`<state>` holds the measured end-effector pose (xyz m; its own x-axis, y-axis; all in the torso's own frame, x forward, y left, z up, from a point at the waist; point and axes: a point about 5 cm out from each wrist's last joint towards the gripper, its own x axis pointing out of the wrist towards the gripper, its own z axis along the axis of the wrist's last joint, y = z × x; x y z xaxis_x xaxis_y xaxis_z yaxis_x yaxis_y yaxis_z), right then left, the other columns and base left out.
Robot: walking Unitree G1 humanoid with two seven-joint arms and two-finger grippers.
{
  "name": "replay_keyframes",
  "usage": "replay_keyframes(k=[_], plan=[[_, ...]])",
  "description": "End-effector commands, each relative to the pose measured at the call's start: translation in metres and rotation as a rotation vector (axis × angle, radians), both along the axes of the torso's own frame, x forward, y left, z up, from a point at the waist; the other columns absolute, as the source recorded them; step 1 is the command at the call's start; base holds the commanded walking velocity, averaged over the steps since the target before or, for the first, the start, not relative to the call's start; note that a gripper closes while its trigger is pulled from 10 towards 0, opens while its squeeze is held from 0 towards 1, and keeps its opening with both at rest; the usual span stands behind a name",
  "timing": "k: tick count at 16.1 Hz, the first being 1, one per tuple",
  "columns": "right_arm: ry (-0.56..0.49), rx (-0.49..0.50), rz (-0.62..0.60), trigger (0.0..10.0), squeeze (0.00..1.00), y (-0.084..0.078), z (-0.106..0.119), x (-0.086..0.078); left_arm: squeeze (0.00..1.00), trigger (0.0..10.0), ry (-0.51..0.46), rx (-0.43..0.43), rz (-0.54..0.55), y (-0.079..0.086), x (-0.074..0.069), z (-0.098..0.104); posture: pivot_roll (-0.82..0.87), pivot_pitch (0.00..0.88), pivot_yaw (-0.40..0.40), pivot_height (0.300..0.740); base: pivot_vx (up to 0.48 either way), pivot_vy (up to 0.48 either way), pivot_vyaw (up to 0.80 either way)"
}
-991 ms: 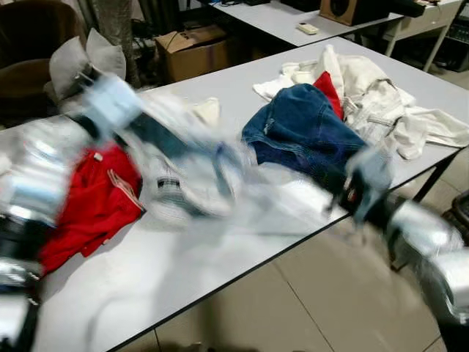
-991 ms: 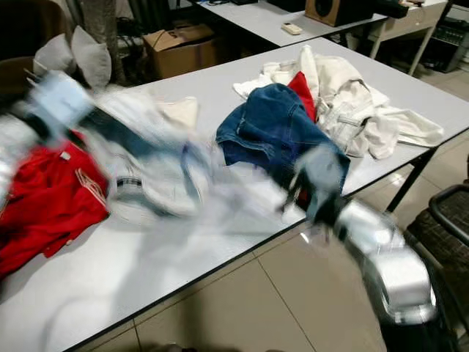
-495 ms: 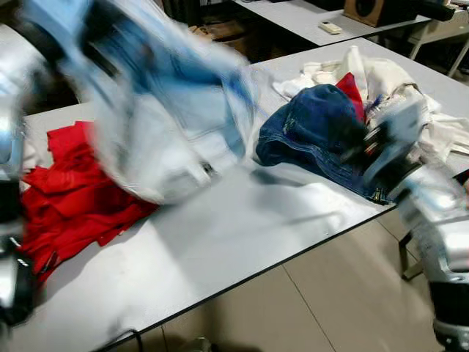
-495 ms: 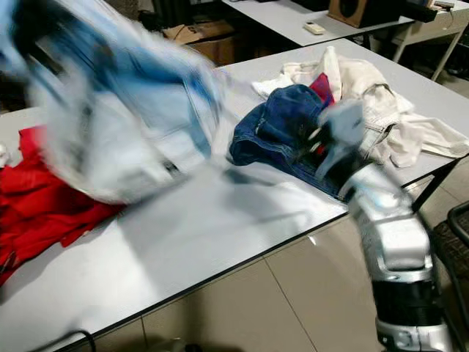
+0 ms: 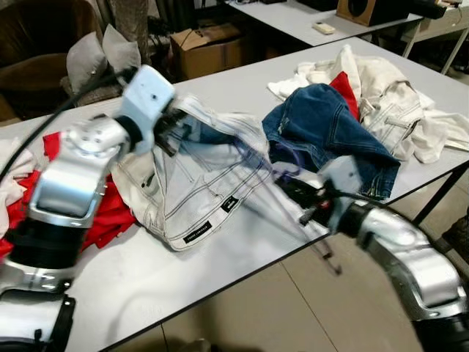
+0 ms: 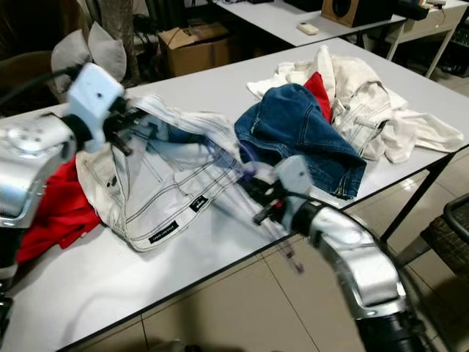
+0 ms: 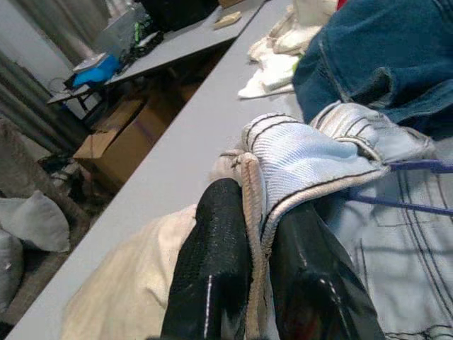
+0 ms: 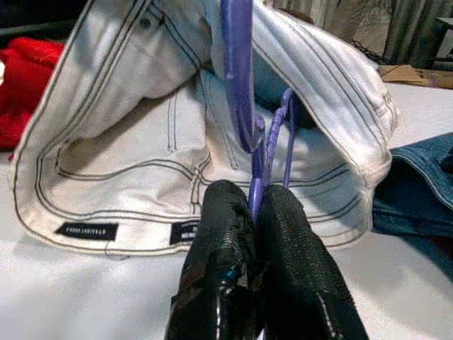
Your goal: Hang hanger
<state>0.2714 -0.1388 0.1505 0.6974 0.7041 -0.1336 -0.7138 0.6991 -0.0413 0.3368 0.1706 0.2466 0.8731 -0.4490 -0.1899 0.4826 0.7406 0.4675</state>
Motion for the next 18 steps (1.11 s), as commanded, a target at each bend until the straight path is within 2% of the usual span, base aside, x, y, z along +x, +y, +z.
replay_keyframes(k=[1,3,4,5,6,8,10,11,12,13,14,16,17,18], plan=[[-0.030,0.013,-0.047,10.0,0.00,0.002,0.005,0.009,0.00,0.0,0.024,0.024,0.004,0.002,0.000,0.000,-0.13,0.000,0.106,0.740,0.000,0.000,0.00],[-0.089,0.068,-0.129,10.0,0.00,0.001,0.020,0.027,0.00,0.0,0.134,0.152,-0.040,0.017,-0.008,-0.013,-0.13,0.000,0.111,0.740,0.000,0.000,0.00],[-0.105,0.095,-0.128,10.0,0.00,0.003,0.028,0.034,0.00,0.0,0.191,0.173,-0.070,0.024,-0.014,-0.015,-0.13,0.000,0.112,0.740,0.000,0.000,0.00],[-0.116,0.112,-0.106,10.0,0.00,0.008,0.034,0.040,0.00,0.0,0.243,0.133,-0.118,0.026,-0.021,-0.013,-0.12,0.000,0.108,0.740,0.000,0.000,0.00],[-0.116,0.125,-0.050,10.0,0.00,0.020,0.039,0.047,0.00,0.0,0.265,0.017,-0.208,0.017,-0.028,0.001,-0.12,0.000,0.105,0.740,0.000,0.000,0.00],[-0.126,0.133,0.054,10.0,0.00,0.044,0.046,0.058,0.00,0.0,0.248,-0.173,-0.379,-0.009,-0.038,0.031,-0.10,0.000,0.097,0.740,0.000,0.000,0.00],[-0.141,0.171,0.124,10.0,0.00,0.062,0.058,0.064,0.00,0.0,0.193,-0.286,-0.441,-0.020,-0.039,0.053,-0.10,0.000,0.097,0.740,0.000,0.000,0.00],[-0.155,0.232,0.178,10.0,0.00,0.075,0.071,0.069,0.00,0.0,0.140,-0.383,-0.449,-0.023,-0.036,0.071,-0.10,0.000,0.095,0.740,0.000,0.000,0.00],[-0.175,0.325,0.263,10.0,0.00,0.093,0.094,0.071,0.00,0.0,0.063,-0.526,-0.446,-0.022,-0.032,0.099,-0.10,0.000,0.095,0.740,0.000,0.000,0.00],[-0.181,0.369,0.304,10.0,0.00,0.101,0.103,0.071,0.00,0.0,0.035,-0.584,-0.445,-0.021,-0.032,0.110,-0.09,0.000,0.090,0.740,0.000,0.000,0.00],[-0.177,0.496,0.412,10.0,0.00,0.117,0.125,0.070,0.00,0.0,-0.018,-0.700,-0.457,-0.019,-0.033,0.137,-0.07,0.000,0.086,0.740,0.000,0.000,0.00],[-0.105,0.648,0.494,10.0,0.00,0.125,0.137,0.070,0.00,0.0,-0.050,-0.756,-0.421,-0.017,-0.033,0.152,-0.05,0.000,0.081,0.740,0.000,0.000,0.00],[-0.096,0.657,0.504,10.0,0.00,0.125,0.136,0.070,0.00,0.0,-0.053,-0.751,-0.407,-0.016,-0.033,0.152,-0.05,0.000,0.081,0.740,0.000,0.000,0.00],[-0.075,0.583,0.479,10.0,0.00,0.127,0.122,0.073,0.00,0.0,-0.049,-0.707,-0.348,-0.014,-0.031,0.149,-0.03,0.000,0.083,0.740,0.000,0.000,0.00]])
